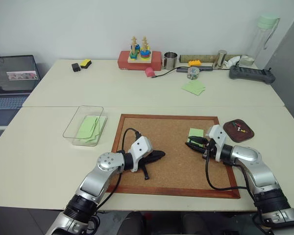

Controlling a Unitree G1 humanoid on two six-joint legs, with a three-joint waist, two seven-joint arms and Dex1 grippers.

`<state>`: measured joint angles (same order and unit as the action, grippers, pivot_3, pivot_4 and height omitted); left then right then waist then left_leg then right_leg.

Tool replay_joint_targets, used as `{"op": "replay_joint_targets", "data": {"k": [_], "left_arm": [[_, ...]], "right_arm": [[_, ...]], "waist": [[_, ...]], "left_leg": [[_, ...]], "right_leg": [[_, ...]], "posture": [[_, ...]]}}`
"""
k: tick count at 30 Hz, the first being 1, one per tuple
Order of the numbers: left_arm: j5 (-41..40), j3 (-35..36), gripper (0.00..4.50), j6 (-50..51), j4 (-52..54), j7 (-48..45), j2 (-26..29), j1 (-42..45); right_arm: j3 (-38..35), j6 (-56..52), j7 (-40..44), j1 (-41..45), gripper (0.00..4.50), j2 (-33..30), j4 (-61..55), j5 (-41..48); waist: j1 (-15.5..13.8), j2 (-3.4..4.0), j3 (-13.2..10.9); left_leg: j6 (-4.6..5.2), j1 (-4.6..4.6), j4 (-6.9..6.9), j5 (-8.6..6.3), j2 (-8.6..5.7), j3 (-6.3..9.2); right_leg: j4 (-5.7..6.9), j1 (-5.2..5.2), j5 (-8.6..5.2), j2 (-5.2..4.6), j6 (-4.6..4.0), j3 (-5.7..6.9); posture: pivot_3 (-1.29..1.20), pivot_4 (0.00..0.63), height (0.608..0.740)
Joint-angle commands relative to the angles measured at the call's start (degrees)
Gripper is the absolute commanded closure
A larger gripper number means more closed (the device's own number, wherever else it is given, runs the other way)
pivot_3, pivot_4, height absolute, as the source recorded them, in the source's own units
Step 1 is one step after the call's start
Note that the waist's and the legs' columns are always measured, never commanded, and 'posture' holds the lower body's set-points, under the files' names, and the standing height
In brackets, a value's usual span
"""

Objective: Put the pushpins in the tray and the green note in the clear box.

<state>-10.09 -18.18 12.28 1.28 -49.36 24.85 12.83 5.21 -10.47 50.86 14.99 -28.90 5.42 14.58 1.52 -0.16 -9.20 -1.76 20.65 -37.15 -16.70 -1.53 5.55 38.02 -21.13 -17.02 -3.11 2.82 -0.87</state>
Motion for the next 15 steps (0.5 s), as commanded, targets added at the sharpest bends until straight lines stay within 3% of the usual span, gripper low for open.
{"op": "replay_joint_targets", "data": {"k": [1,3,15], "left_arm": [[3.1,-2.6,4.50,3.4,-4.3,-0.1,1.2,-3.1],[3.1,-2.6,4.50,3.4,-4.3,-0.1,1.2,-3.1],[3.1,-2.4,4.50,3.6,-4.4,0.1,1.2,-3.0]], "right_arm": [[-1.8,-1.0,0.9,0.7,4.11,-0.2,-1.1,1.8],[-2.0,-1.2,1.0,0.7,4.48,-0.1,-1.3,1.8],[-2.1,-1.5,2.6,2.8,4.48,-2.0,-10.3,2.6]], "waist": [[0.0,0.00,0.0],[0.0,0.01,0.0],[0.0,0.03,0.0]], "left_leg": [[0.00,0.00,0.00,0.00,0.00,0.00],[0.00,0.00,0.01,0.00,0.00,0.00],[0.00,0.07,0.02,0.00,-0.01,0.00]], "right_leg": [[-0.01,0.00,0.00,0.00,0.00,0.00],[-0.01,0.00,0.00,0.00,0.00,0.01],[0.00,-0.08,0.00,0.00,0.00,0.01]], "posture": [[0.00,0.150,0.740],[0.00,0.150,0.740],[0.00,0.150,0.740]]}}
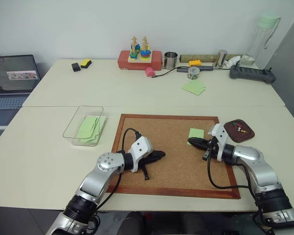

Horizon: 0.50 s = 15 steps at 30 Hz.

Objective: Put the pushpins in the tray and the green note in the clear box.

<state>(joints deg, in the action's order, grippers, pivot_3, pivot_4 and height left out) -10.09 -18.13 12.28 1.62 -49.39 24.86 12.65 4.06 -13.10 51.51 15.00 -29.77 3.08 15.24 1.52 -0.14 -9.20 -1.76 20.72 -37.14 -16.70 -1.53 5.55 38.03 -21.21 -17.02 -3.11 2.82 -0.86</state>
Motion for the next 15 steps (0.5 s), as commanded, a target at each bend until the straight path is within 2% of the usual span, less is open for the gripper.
{"op": "replay_joint_targets", "data": {"k": [1,7,10,15], "left_arm": [[3.0,-2.4,4.50,3.6,-4.7,0.1,1.2,-2.8],[1.2,-1.0,4.50,4.4,-3.4,0.3,0.1,-1.6],[-4.2,2.4,4.50,8.3,2.8,-0.8,0.5,-0.8],[-20.6,15.8,3.58,22.8,11.4,0.1,2.3,2.1]], "right_arm": [[-1.0,1.0,2.1,3.0,4.48,-1.3,-8.7,2.1],[-0.6,0.7,3.4,4.2,4.48,-3.4,-12.3,2.0],[0.5,2.6,4.3,4.7,4.48,-4.7,-13.3,0.3],[2.2,9.6,4.6,5.1,4.50,-6.8,-13.3,-4.7]], "waist": [[0.0,0.01,0.0],[0.0,-0.13,0.1],[0.0,-0.14,0.1],[0.4,-0.41,-0.2]], "left_leg": [[0.00,-0.01,0.00,0.00,0.00,0.00],[0.00,-0.03,-0.01,0.00,0.01,0.11],[0.00,0.03,-0.01,0.00,-0.01,0.08],[0.00,0.15,0.00,0.00,0.12,0.07]], "right_leg": [[0.00,0.00,0.00,0.00,0.00,0.00],[-0.01,0.07,0.00,0.00,0.00,0.02],[-0.01,0.01,0.00,-0.01,0.00,0.02],[0.07,-0.21,0.00,0.01,0.00,0.03]], "posture": [[0.00,0.150,0.740],[0.00,0.150,0.740],[0.00,0.150,0.740],[0.00,0.150,0.740]]}}
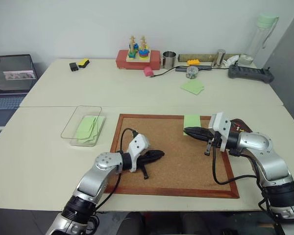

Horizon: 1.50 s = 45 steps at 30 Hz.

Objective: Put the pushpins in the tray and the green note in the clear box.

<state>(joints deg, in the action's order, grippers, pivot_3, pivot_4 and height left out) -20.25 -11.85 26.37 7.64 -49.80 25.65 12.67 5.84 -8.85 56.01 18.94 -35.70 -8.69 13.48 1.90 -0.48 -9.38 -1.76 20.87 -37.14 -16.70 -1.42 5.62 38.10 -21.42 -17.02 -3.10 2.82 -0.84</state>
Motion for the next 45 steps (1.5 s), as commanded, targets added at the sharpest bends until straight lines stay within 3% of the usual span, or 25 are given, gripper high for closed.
{"op": "replay_joint_targets", "data": {"k": [1,6,9,14,27,45], "left_arm": [[-13.5,12.2,3.42,11.4,5.5,1.2,1.7,3.0],[-25.5,21.4,2.57,22.0,4.2,5.6,0.2,6.8],[-33.2,24.1,2.03,27.4,4.7,8.4,-2.6,8.9],[-39.1,24.2,1.24,31.2,4.6,11.9,-6.4,11.9],[-37.2,16.7,1.24,30.6,2.6,9.9,-8.2,14.6],[-35.0,14.4,4.45,27.2,2.1,7.0,-8.7,14.1]], "right_arm": [[0.6,6.8,-0.1,1.3,4.50,-0.8,-1.2,-3.7],[1.7,13.1,-0.4,2.8,4.50,0.3,0.4,-6.3],[2.6,18.0,-0.7,3.8,4.50,0.8,1.0,-8.1],[4.5,27.5,-0.9,6.1,4.50,1.1,1.8,-11.9],[7.3,35.4,-1.1,8.0,4.50,1.0,2.2,-14.7],[8.5,36.9,-1.8,8.3,4.50,1.0,2.1,-14.6]], "waist": [[0.0,-0.08,-0.1],[-0.1,-0.15,-0.2],[-0.2,-0.22,-0.2],[-0.3,-0.43,-0.3],[-0.3,-0.43,-0.3],[-0.3,-0.43,-0.3]], "left_leg": [[0.00,0.01,0.00,0.00,0.06,0.01],[-0.08,0.04,0.01,0.05,0.05,0.04],[-0.30,0.04,0.00,0.16,-0.09,-0.04],[-0.47,0.09,-0.03,0.26,-0.08,0.03],[-0.59,0.07,-0.02,0.33,-0.09,0.06],[-0.60,0.06,-0.03,0.33,-0.09,0.06]], "right_leg": [[0.00,-0.02,0.00,0.00,0.00,0.01],[-0.04,-0.01,-0.01,0.00,-0.01,0.08],[-0.12,0.02,-0.01,-0.01,0.00,0.08],[-0.12,0.00,0.00,-0.05,0.00,0.02],[-0.09,0.01,0.00,-0.03,-0.01,0.01],[-0.09,0.01,0.00,-0.03,-0.01,0.01]], "posture": [[0.00,0.150,0.740],[0.00,0.150,0.740],[0.00,0.150,0.740],[0.00,0.150,0.740],[0.00,0.150,0.740],[0.00,0.150,0.740]]}}
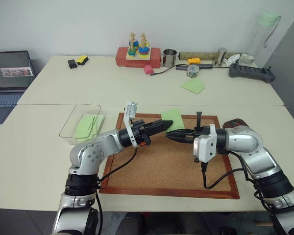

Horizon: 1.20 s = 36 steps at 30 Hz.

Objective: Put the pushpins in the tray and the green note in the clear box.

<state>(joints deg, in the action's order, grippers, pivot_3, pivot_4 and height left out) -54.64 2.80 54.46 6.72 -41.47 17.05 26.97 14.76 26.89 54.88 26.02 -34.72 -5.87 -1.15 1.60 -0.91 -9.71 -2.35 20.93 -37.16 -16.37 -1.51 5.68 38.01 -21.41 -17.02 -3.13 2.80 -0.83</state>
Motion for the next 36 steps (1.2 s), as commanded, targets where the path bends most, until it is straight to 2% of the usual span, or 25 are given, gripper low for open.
{"op": "replay_joint_targets", "data": {"k": [1,11,20,22,27,36], "left_arm": [[-0.1,-0.5,4.45,-1.1,3.1,-1.2,0.0,-0.4],[9.2,-4.2,4.45,-7.7,0.8,-0.4,0.0,-1.6],[15.0,-4.3,4.45,-12.7,-3.3,1.9,-2.0,-1.2],[15.1,-4.0,4.45,-13.0,-1.9,1.8,-1.8,-1.6],[12.3,-1.5,4.45,-11.8,5.4,1.5,0.7,-3.9],[9.9,1.4,4.45,-9.7,11.6,2.6,4.3,-6.7]], "right_arm": [[-0.4,1.3,-0.7,1.2,4.50,0.0,-0.6,0.0],[-1.4,3.7,-1.3,0.5,4.50,-0.4,-1.7,0.8],[-2.5,4.3,-2.6,-0.8,4.50,-1.3,-4.2,1.7],[-6.0,0.5,-4.4,-1.7,4.50,-2.5,-2.9,2.3],[-15.4,-20.3,-8.9,-3.8,4.50,-6.8,2.1,4.2],[-19.9,-43.5,-10.9,-5.7,4.50,-12.2,9.2,3.3]], "waist": [[0.0,0.00,0.0],[0.0,0.00,0.0],[-0.1,0.00,0.0],[-0.1,0.00,0.0],[-0.2,-0.01,0.0],[-0.1,0.00,0.0]], "left_leg": [[0.00,0.00,0.00,0.00,0.00,-0.01],[0.00,0.00,0.00,0.00,-0.01,0.00],[0.00,0.00,0.00,0.00,-0.01,0.00],[0.00,0.00,0.00,0.00,-0.01,0.00],[0.00,0.02,-0.03,0.00,-0.05,-0.03],[0.03,0.01,0.03,-0.02,0.05,-0.09]], "right_leg": [[0.00,0.00,0.00,0.00,0.00,0.00],[-0.01,0.00,0.00,0.00,0.00,0.00],[0.01,0.00,0.00,0.00,0.00,0.00],[0.01,0.00,0.00,0.00,0.00,0.00],[0.00,0.01,0.00,-0.03,-0.01,-0.07],[0.03,0.00,0.00,-0.02,-0.02,-0.10]], "posture": [[0.00,0.150,0.740],[0.00,0.150,0.740],[0.00,0.150,0.740],[0.00,0.150,0.740],[0.00,0.150,0.740],[0.00,0.150,0.740]]}}
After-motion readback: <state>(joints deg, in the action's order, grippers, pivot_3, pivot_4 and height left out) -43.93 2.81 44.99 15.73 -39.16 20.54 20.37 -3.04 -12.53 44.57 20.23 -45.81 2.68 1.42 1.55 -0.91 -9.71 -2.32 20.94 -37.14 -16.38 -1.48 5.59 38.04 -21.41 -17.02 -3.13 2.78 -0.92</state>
